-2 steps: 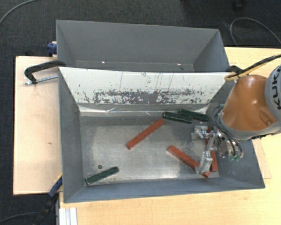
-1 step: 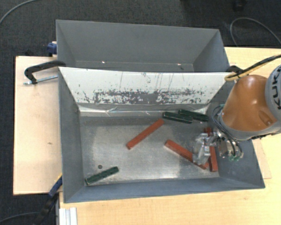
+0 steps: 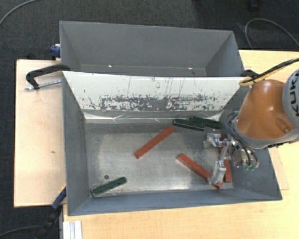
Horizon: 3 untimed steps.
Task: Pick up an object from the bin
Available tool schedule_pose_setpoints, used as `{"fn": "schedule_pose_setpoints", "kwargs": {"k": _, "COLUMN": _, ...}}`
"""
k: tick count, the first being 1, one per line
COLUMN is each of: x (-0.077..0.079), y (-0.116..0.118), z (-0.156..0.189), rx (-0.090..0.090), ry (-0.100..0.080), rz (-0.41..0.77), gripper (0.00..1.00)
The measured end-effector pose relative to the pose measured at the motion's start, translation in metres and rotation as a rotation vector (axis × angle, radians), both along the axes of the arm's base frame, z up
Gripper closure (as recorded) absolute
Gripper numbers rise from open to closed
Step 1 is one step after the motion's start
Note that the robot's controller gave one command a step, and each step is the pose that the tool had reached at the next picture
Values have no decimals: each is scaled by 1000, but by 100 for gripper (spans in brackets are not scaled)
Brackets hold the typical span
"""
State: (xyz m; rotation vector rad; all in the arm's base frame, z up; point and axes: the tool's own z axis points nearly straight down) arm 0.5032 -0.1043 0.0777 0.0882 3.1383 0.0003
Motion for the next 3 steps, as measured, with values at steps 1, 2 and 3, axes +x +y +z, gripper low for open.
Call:
{"fn": "schedule_pose_setpoints", "kwargs": {"k": 1, "x": -2, "y": 50, "z": -7, "rx": 3, "ry": 3, "rz": -152, "gripper": 0}}
{"fn": "schedule_pose_setpoints", "kwargs": {"k": 2, "x": -2, "y": 49, "z": -7, "rx": 1, "ry": 2, "rz": -153, "gripper": 100}}
{"fn": "schedule_pose_setpoints", "kwargs": {"k": 3, "x": -5, "y": 69, "z": 145, "rx": 1, "ry": -11, "rz": -171, "gripper": 100}}
